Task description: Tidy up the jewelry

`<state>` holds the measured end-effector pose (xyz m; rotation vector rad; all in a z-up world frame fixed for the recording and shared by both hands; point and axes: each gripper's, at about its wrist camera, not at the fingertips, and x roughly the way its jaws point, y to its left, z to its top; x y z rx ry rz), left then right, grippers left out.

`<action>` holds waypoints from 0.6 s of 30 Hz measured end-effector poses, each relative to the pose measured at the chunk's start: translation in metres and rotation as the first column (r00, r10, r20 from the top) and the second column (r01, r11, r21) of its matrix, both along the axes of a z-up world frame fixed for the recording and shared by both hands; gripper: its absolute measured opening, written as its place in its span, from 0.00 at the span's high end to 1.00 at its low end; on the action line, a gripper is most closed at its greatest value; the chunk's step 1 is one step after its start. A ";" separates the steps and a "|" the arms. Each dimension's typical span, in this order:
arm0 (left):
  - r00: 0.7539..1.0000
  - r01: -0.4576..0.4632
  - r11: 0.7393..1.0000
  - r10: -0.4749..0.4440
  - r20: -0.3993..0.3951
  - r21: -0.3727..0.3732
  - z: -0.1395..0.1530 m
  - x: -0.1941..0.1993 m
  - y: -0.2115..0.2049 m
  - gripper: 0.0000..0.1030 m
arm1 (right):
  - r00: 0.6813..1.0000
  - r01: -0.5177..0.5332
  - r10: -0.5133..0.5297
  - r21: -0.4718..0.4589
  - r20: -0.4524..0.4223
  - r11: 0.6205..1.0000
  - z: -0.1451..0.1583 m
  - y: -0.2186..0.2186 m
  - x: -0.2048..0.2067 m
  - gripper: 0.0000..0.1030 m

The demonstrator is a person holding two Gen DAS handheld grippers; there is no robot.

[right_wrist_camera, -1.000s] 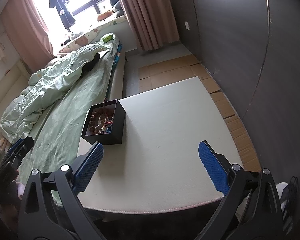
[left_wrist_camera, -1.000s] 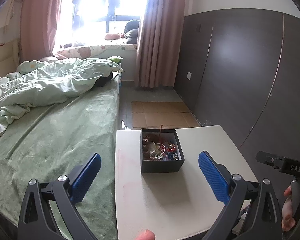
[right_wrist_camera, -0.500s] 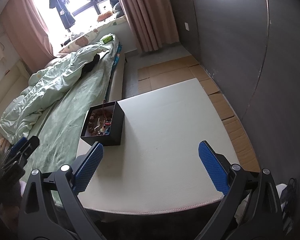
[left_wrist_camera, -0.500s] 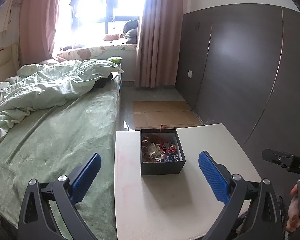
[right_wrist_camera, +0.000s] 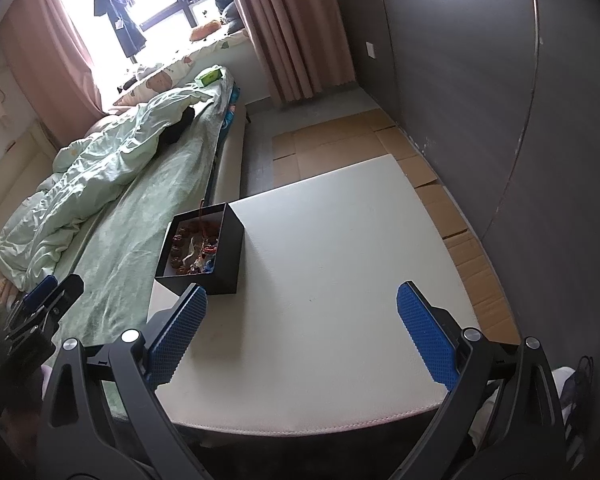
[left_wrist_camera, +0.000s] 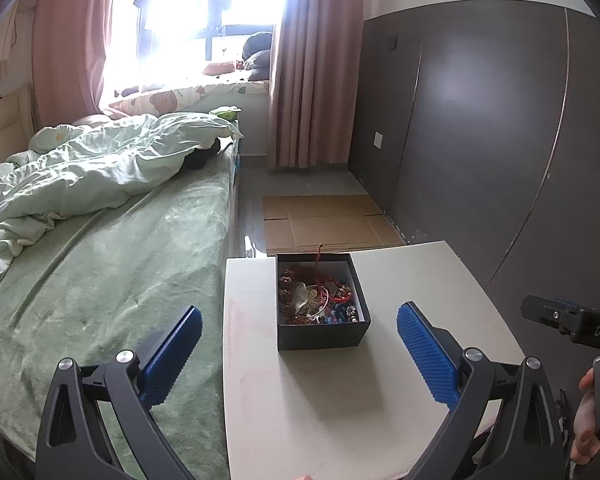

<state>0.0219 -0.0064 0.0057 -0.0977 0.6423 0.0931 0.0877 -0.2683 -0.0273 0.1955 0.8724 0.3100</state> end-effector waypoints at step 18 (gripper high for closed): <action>0.999 -0.009 1.000 0.007 -0.046 -0.025 -0.021 0.033 0.017 0.08 | 1.000 -0.013 0.012 -0.030 -0.024 0.999 -0.013 0.032 0.020 0.07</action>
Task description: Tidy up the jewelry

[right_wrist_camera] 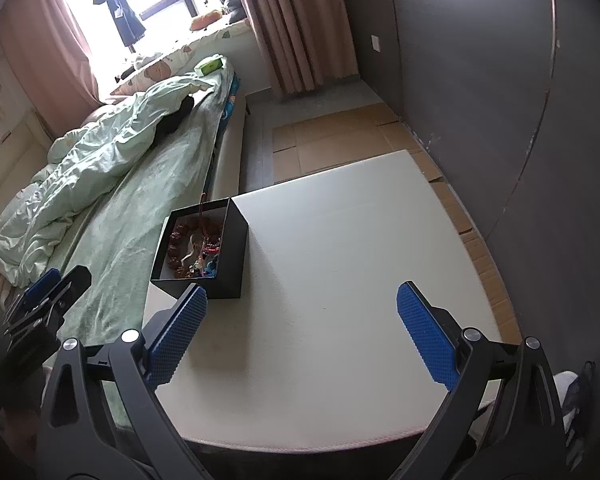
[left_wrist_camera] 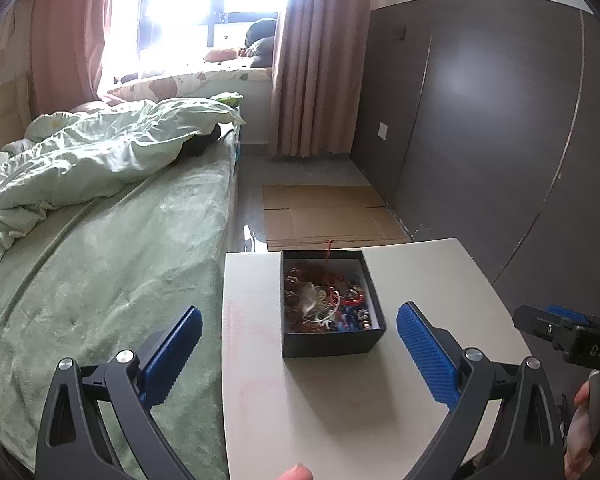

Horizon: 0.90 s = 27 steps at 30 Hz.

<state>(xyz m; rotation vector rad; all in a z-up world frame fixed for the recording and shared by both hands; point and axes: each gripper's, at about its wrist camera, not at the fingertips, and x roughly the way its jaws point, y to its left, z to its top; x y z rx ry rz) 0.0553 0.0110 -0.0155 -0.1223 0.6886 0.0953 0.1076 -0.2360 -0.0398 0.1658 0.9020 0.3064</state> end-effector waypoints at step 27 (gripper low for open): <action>0.980 -0.197 0.970 0.199 -0.002 -0.142 -0.015 0.037 0.118 0.11 | 0.977 -0.197 0.198 -0.015 0.077 0.980 -0.044 0.150 0.048 0.08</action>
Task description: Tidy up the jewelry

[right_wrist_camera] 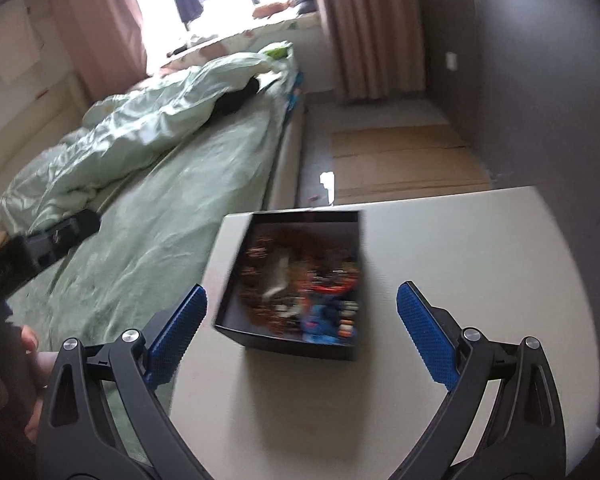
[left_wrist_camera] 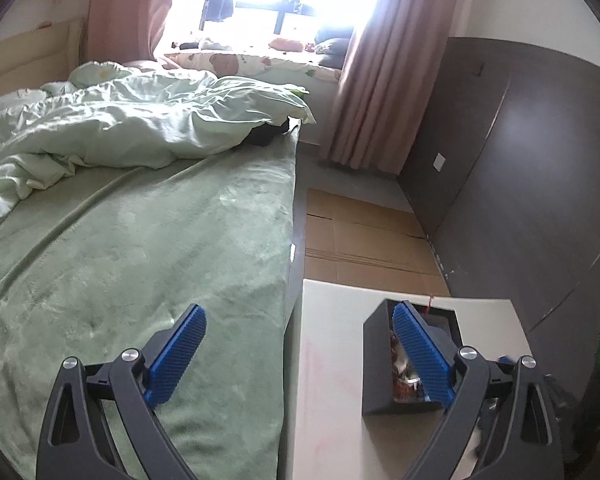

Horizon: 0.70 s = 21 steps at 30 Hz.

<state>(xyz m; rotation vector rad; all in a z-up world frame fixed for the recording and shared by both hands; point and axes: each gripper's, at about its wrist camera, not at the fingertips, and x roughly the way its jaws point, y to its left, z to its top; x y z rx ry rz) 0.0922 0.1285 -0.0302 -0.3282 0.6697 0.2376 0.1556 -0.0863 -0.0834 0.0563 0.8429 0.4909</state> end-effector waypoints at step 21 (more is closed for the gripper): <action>1.000 -0.005 1.000 0.005 -0.026 0.030 0.004 0.011 0.002 0.08 | 0.988 -0.007 0.021 0.090 -0.153 0.996 -0.032 0.030 0.030 0.80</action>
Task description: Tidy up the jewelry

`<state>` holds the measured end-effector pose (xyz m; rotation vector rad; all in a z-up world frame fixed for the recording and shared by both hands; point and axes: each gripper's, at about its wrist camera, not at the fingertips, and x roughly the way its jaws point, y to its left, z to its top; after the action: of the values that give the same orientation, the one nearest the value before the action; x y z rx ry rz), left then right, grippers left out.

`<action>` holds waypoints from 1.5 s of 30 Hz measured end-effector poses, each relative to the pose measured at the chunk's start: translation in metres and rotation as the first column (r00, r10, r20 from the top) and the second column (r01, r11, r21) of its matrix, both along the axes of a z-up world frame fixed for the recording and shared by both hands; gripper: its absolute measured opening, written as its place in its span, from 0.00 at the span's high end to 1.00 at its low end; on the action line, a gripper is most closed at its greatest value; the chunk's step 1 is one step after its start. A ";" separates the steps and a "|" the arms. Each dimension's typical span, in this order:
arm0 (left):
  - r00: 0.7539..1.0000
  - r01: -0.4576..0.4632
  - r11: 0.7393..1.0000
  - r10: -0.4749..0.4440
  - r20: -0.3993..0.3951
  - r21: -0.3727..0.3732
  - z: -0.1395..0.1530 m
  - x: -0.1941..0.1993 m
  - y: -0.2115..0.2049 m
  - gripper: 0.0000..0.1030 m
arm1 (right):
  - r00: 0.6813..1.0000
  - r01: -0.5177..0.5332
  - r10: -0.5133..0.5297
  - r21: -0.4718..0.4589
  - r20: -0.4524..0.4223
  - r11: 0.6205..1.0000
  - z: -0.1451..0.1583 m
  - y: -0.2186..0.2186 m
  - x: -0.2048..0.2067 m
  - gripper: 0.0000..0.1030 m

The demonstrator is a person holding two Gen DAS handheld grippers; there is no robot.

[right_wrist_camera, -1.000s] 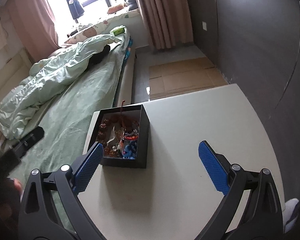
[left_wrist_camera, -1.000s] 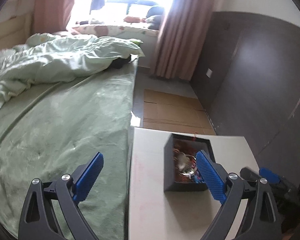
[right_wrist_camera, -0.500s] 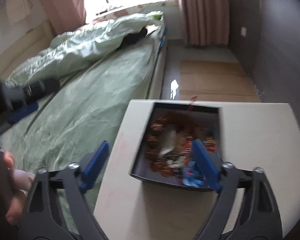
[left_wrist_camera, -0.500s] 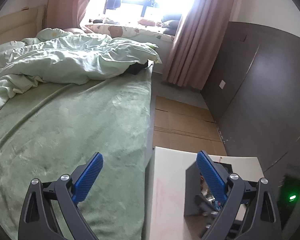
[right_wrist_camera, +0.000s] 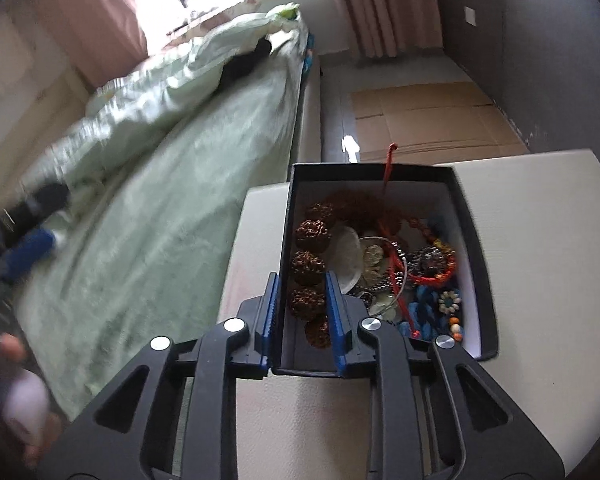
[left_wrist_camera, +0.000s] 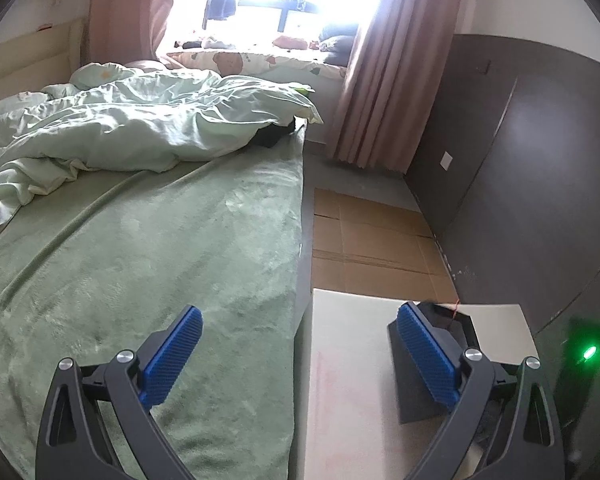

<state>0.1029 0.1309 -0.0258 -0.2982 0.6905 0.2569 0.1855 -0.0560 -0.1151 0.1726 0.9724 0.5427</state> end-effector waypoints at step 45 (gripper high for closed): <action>0.957 0.288 0.942 -0.289 -0.024 0.174 -0.006 -0.049 -0.150 0.08 | 0.971 0.231 -0.229 -0.019 0.069 0.973 0.052 -0.194 -0.069 0.13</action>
<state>0.0542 -0.0188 -0.0315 -0.0262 0.6955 0.0360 0.1162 -0.2501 -0.0636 0.2387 0.8806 0.3198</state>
